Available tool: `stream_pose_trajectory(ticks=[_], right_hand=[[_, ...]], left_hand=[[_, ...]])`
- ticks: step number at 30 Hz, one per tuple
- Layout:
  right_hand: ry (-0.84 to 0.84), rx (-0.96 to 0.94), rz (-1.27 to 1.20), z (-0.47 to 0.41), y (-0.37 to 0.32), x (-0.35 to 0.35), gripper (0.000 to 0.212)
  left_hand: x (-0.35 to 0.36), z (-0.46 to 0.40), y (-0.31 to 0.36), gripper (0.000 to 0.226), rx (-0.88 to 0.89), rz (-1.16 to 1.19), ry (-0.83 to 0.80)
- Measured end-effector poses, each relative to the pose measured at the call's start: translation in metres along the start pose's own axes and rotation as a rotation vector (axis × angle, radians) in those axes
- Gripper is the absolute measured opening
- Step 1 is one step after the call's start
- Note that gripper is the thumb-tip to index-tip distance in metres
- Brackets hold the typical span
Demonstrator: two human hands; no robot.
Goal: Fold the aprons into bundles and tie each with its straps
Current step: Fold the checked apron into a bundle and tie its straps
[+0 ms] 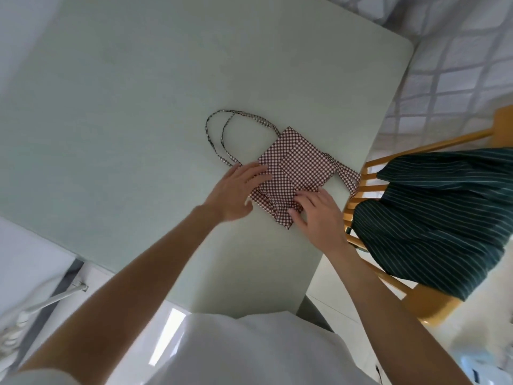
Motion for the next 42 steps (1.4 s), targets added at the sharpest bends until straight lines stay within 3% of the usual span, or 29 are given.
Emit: stream_pose_trajectory(ticks=[2, 4, 10, 15, 18, 21, 24, 27, 32, 37, 39, 42], right_hand=[[-0.056, 0.02, 0.066, 0.002, -0.001, 0.0, 0.056], [-0.095, 0.009, 0.142, 0.004, -0.009, 0.005, 0.064], [-0.094, -0.096, 0.235, 0.01, -0.008, 0.009, 0.019], [-0.183, -0.223, 0.061, 0.031, 0.006, -0.008, 0.025], [-0.141, -0.098, -0.268, 0.039, 0.011, -0.02, 0.027], [-0.08, 0.186, -0.55, 0.032, 0.012, -0.032, 0.014], [0.019, 0.312, -0.513, 0.004, 0.013, -0.034, 0.01], [0.082, 0.443, -0.449, -0.022, 0.015, -0.032, 0.014], [0.15, 0.706, -0.4, -0.032, 0.018, -0.023, 0.021], [0.144, 0.718, -0.365, -0.036, 0.017, -0.024, 0.028], [0.074, 0.632, -0.36, -0.039, 0.014, -0.024, 0.036], [-0.073, 0.547, -0.381, -0.035, 0.002, -0.016, 0.028]], left_hand=[[0.005, -0.007, -0.003, 0.067, 0.061, -0.083, -0.119], [0.006, -0.009, -0.003, 0.054, 0.092, -0.094, -0.059], [0.006, -0.007, 0.001, 0.016, 0.169, -0.211, 0.234], [0.015, 0.037, 0.012, 0.02, 0.219, -0.134, 0.21], [0.027, 0.058, 0.015, 0.021, 0.191, -0.014, 0.224], [0.026, 0.055, 0.016, 0.027, 0.026, 0.172, 0.203], [0.014, 0.038, 0.017, 0.041, -0.303, 0.35, 0.199], [0.005, 0.016, 0.016, 0.031, -0.513, 0.402, 0.184], [0.004, -0.009, 0.015, 0.028, -0.614, 0.269, 0.107], [0.002, -0.014, 0.013, 0.029, -0.748, 0.295, 0.098], [0.0, -0.011, 0.009, 0.028, -0.814, 0.348, 0.146], [-0.003, 0.0, -0.002, 0.024, -0.812, 0.276, 0.299]])
Point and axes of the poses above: each hand's wrist, its own z-axis away from the middle knuckle, its own x-axis out of the palm, y = z × x, the point moved 2 cm from there along -z, towards the middle knuckle, and after that the axes turned 10 degrees about -z, right-handed, at the moved point
